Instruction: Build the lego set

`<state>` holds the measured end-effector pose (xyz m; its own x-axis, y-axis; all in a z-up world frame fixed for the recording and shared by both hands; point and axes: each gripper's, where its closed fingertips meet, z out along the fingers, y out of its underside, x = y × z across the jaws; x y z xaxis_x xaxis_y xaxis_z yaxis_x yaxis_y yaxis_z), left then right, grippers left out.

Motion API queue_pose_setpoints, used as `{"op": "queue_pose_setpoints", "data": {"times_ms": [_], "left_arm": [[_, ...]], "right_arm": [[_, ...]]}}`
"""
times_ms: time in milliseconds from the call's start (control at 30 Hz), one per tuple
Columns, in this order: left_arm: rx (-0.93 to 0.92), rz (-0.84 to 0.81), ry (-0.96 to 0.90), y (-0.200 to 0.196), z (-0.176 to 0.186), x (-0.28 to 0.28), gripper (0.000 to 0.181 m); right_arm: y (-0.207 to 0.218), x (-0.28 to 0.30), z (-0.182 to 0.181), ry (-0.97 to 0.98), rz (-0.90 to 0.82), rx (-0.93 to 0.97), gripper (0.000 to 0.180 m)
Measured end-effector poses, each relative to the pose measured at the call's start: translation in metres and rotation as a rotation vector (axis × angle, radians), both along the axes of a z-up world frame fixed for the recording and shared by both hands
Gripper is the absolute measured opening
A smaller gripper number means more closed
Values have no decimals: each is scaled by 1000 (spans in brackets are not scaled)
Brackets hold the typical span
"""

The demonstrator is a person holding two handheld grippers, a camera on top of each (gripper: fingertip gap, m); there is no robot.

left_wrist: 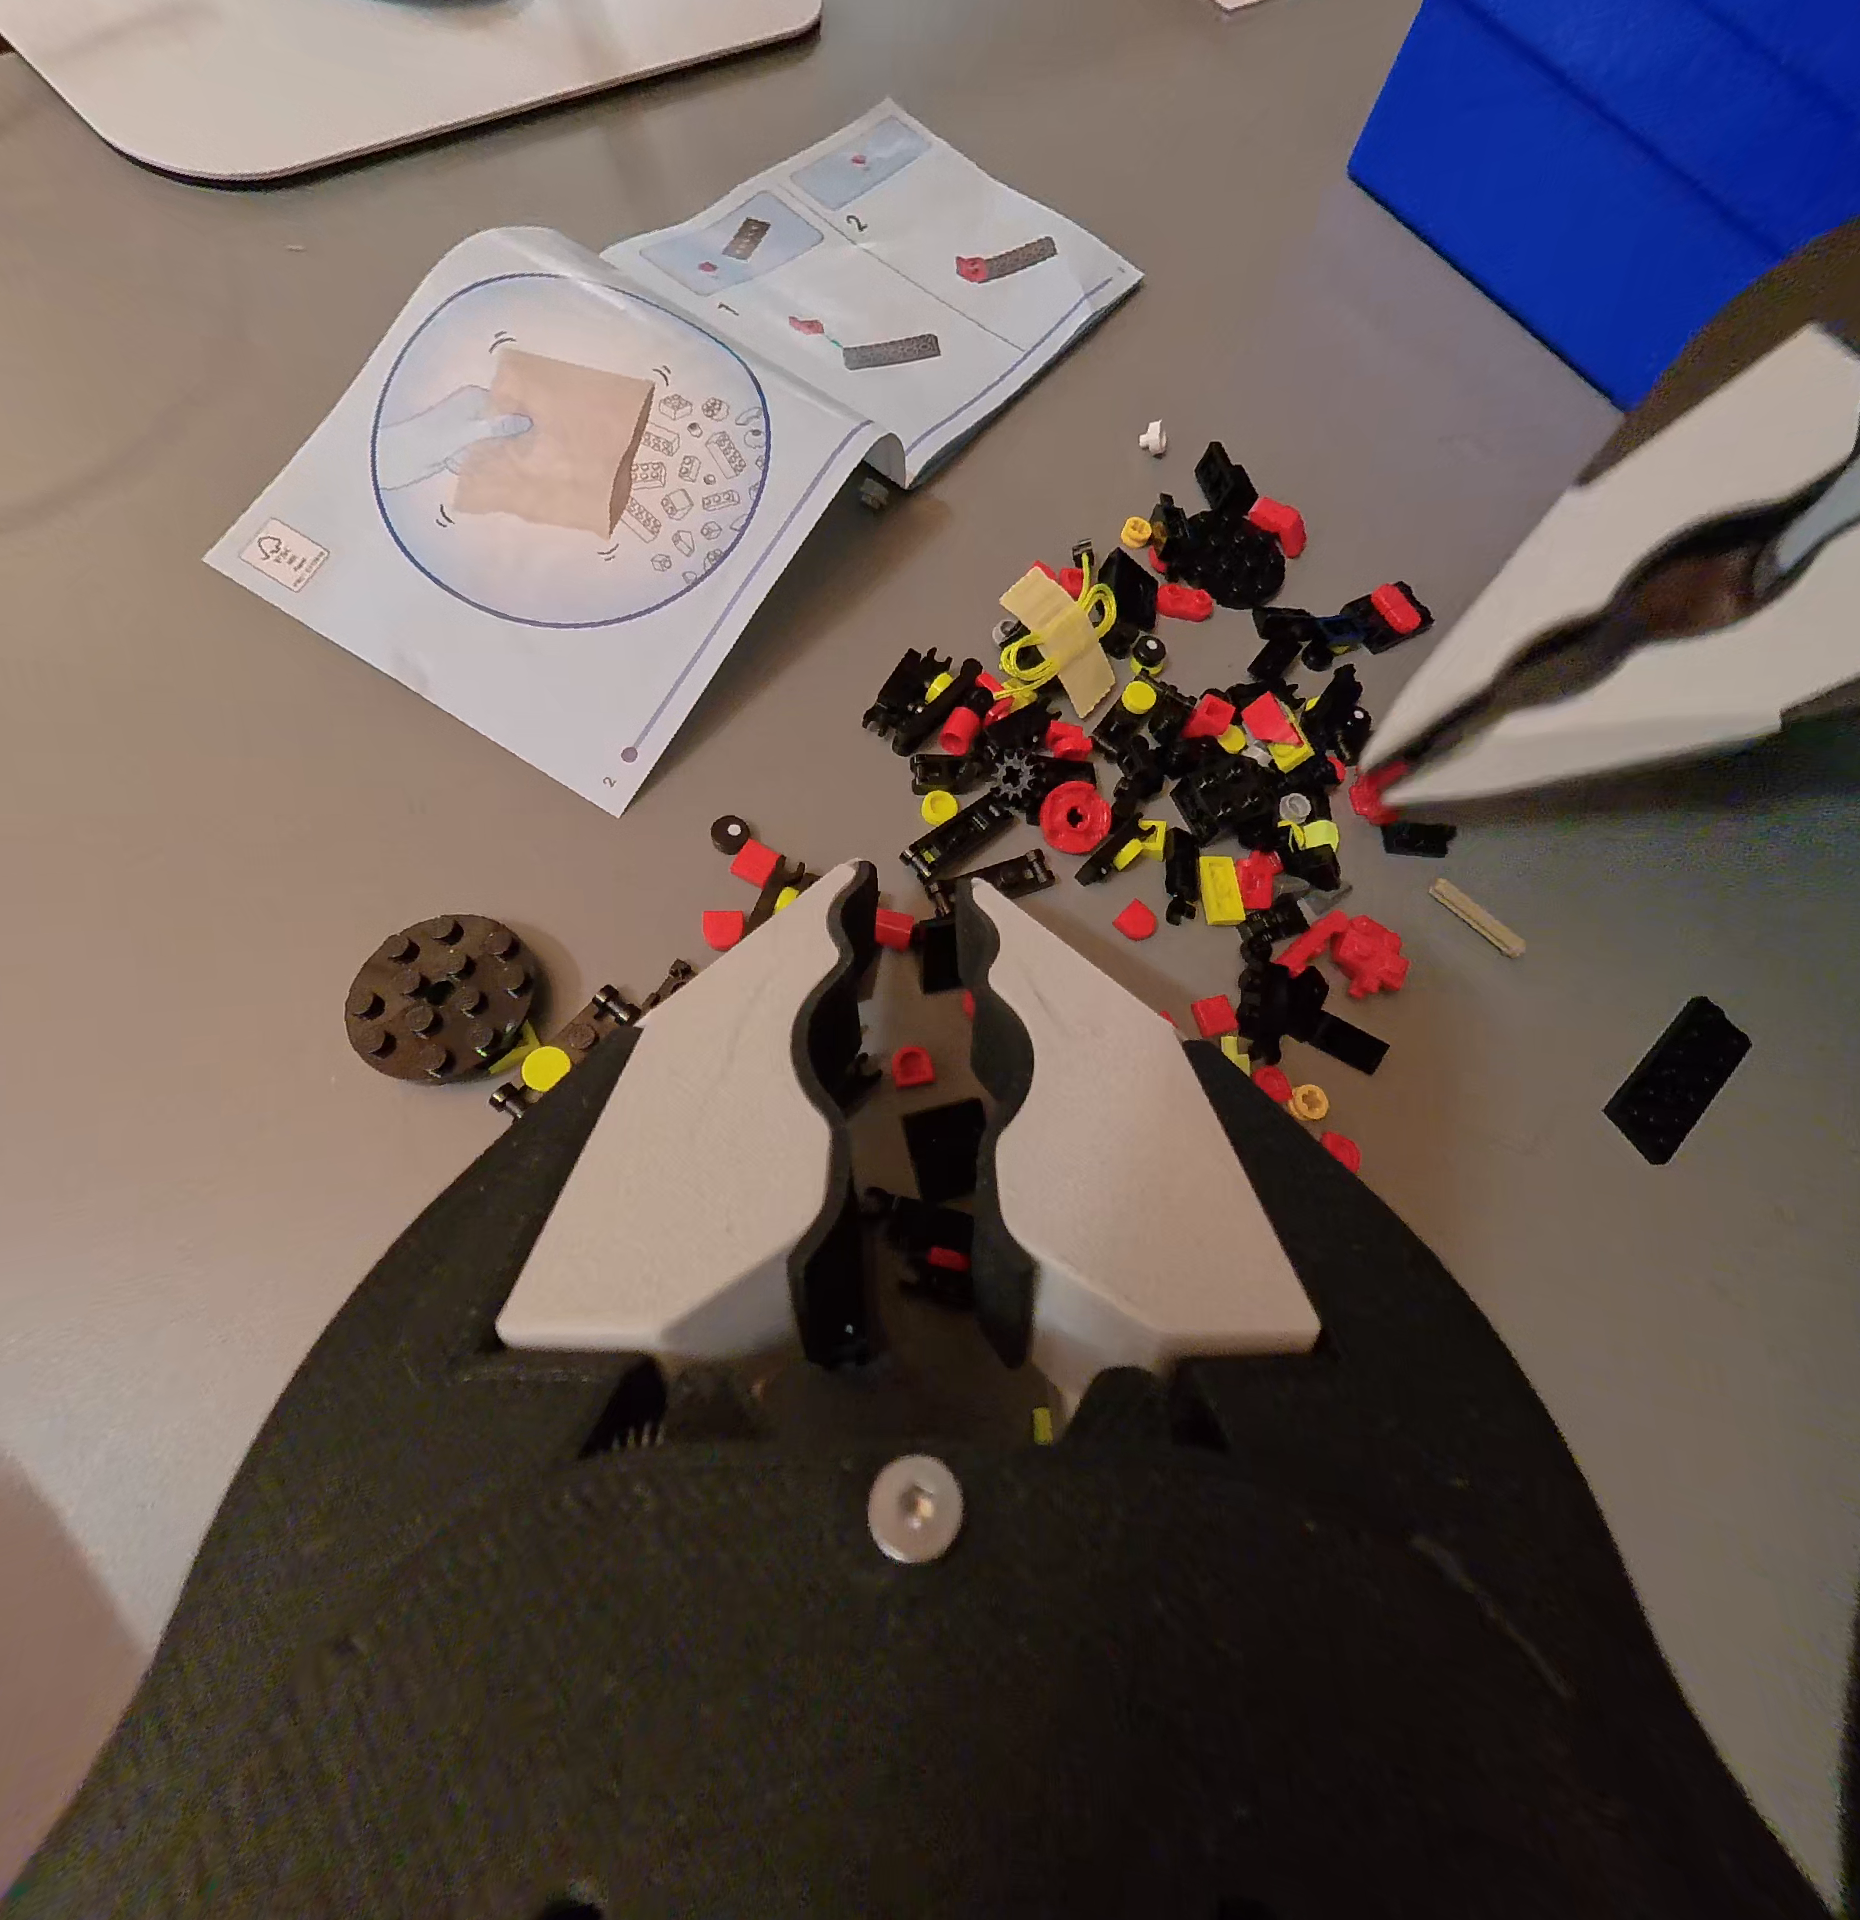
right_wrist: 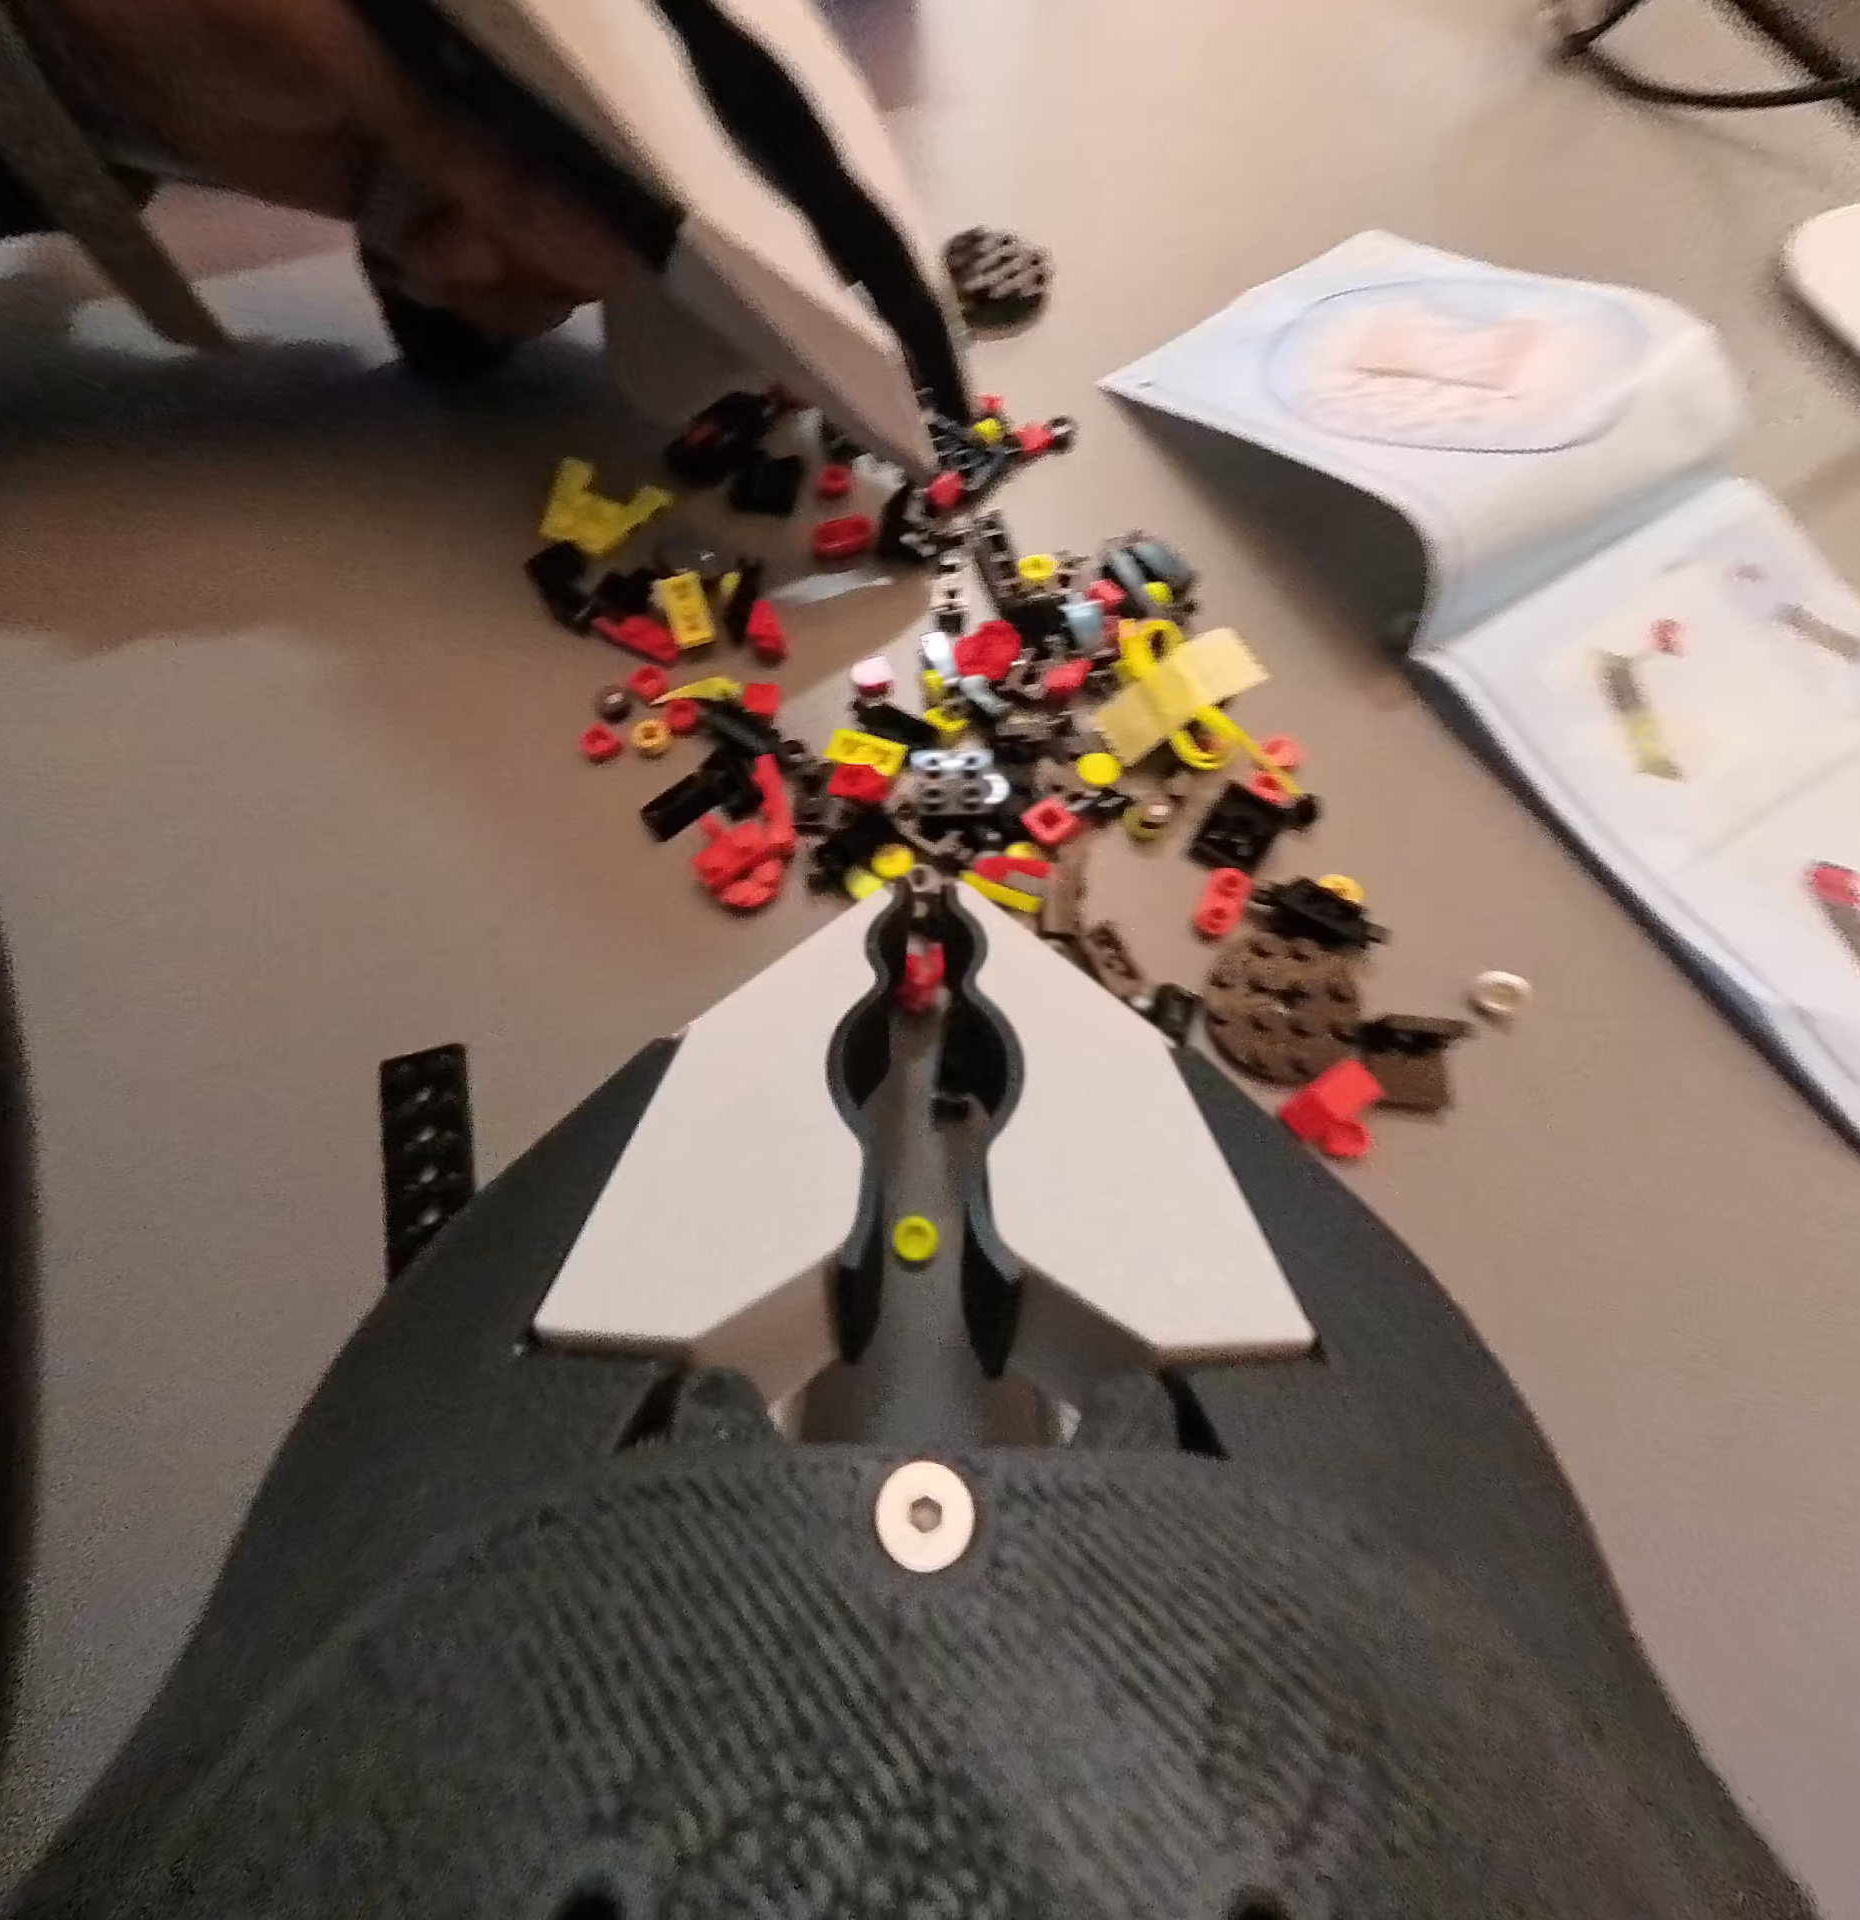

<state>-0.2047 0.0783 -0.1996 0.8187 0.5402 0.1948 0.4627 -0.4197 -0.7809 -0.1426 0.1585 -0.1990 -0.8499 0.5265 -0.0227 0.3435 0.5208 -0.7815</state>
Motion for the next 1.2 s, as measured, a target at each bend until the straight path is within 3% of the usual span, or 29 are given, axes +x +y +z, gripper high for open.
{"op": "queue_pose_setpoints", "data": {"times_ms": [167,333,500,767,1200], "left_arm": [[-3,-1,-1,0,-1,0,12],[-3,0,-3,0,-1,0,12],[-3,-1,-4,0,-1,0,12],[-5,-3,-4,0,-1,0,12],[-6,-3,-7,0,-2,0,12]], "right_arm": [[13,-9,6,-57,-77,-89,3],[14,-7,-9,-56,-72,13,3],[11,-8,-6,-61,-85,-21,9],[9,-21,1,30,-161,-46,37],[6,-21,-10,52,-161,46,23]]}}
